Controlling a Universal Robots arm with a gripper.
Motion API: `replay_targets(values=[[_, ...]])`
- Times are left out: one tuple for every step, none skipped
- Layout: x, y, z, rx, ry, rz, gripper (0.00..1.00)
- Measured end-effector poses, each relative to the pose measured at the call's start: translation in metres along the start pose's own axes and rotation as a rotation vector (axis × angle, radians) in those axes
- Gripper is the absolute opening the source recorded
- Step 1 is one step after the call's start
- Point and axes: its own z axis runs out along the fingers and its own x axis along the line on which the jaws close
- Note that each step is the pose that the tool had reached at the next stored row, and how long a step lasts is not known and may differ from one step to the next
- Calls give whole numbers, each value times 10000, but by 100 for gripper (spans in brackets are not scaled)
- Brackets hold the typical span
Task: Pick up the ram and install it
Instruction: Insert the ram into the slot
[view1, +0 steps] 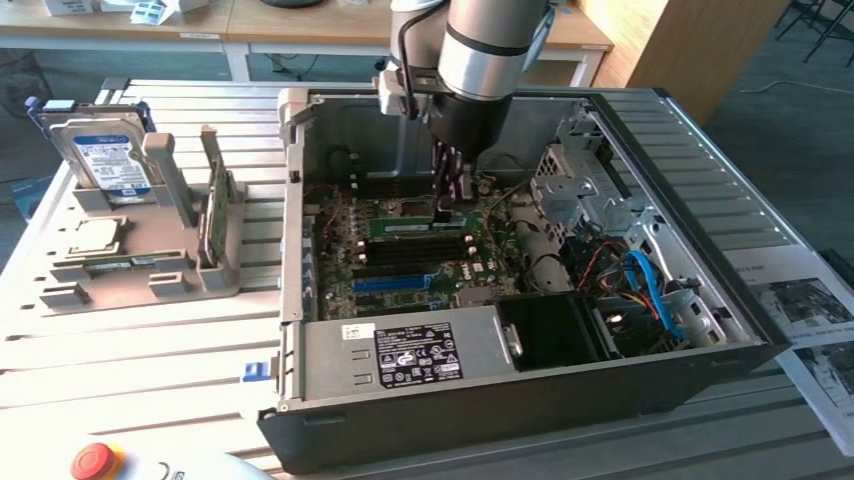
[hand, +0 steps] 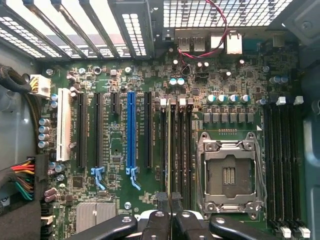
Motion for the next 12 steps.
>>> replay_targets(values=[[0,0,12,-1,0,0,12],[-1,-1,25,-1,0,1,12],[-1,-2,39,-1,1,1,12],[-2,-3,55,-1,2,1,12],[-2,-4,72,-1,2,1,12],[-3,-5,90,-2,2,1,12],[-3,-6,108,-2,2,1,12],[-4,-7,126,-1,2,1,12],[-4,-8,142,-1,2,1,12],[-5,-10,159,0,1,1,12],[-5,-10,173,-1,2,1,12],[-6,-11,186,-1,1,1,12]])
